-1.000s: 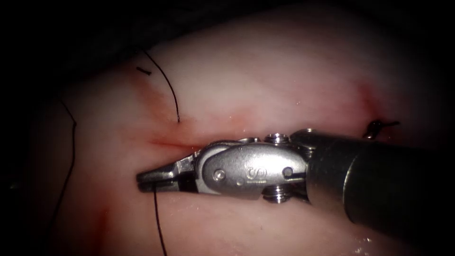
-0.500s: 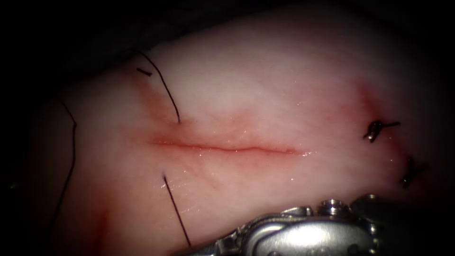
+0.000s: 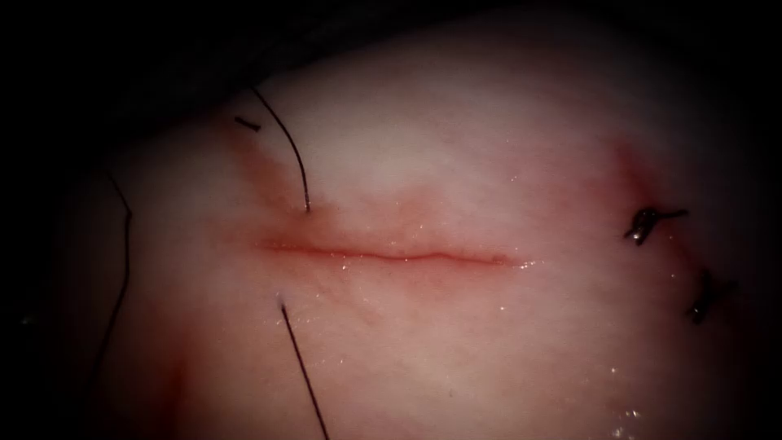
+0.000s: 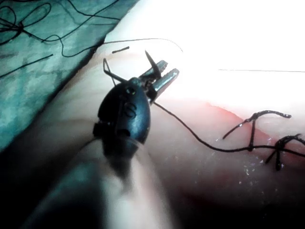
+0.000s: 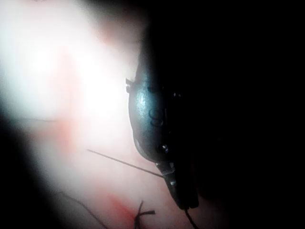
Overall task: Wound Closure
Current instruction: With the right grasper, pull the suture through the tissue until a short tail remains.
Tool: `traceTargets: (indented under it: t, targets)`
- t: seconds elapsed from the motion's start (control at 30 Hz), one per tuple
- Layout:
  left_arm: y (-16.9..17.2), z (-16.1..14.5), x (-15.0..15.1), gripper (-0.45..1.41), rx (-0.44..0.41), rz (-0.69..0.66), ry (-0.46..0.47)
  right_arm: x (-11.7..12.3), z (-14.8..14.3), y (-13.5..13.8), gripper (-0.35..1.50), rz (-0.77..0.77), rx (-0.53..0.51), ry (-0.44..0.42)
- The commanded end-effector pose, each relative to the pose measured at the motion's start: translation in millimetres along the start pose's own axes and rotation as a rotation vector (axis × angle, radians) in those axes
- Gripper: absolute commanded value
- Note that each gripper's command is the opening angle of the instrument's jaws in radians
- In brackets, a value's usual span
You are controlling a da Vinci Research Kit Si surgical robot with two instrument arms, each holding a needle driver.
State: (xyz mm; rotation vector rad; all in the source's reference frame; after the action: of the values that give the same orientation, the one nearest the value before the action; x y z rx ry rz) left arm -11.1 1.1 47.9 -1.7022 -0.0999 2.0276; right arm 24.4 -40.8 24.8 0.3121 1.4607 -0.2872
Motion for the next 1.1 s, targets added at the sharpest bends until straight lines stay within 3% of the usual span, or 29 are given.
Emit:
traceTargets:
  t: [0.03, 0.07, 0.13, 0.2, 0.23, 0.4, 0.7, 1.1]
  targets:
    - [-0.7, 0.8, 0.0, -0.45, 0.000, 0.004, 0.004, 0.4, 0.5, 1.1, -0.13, 0.002, -0.006, 0.007]
    - [-0.7, 0.8, 0.0, -0.45, 0.000, 0.004, 0.004, 0.4, 0.4, 1.5, 0.27, 0.007, -0.020, 0.016]
    - [-0.7, 0.8, 0.0, -0.45, -0.001, 0.004, 0.002, 0.0, -0.1, 3.0, 0.86, 0.032, -0.072, 0.031]
    - [-0.7, 0.8, 0.0, -0.45, -0.001, 0.004, 0.002, -0.7, -0.5, 4.7, 1.08, 0.014, -0.101, 0.035]
    - [-0.7, 0.8, 0.0, -0.45, -0.002, 0.004, 0.002, -1.7, -0.8, 6.9, 1.20, -0.008, -0.123, 0.025]
    - [-0.7, 0.6, 0.0, -0.45, -0.003, 0.004, 0.002, -5.2, -0.4, 11.5, 1.40, -0.047, -0.172, -0.005]
    - [-0.8, 0.5, 0.0, -0.45, -0.005, 0.004, 0.002, -12.1, 1.4, 16.8, 1.40, -0.050, -0.219, -0.041]
    - [-0.8, 0.4, 0.0, -0.45, -0.005, 0.004, 0.002, -14.9, 4.1, 18.7, 1.28, -0.064, -0.247, -0.069]
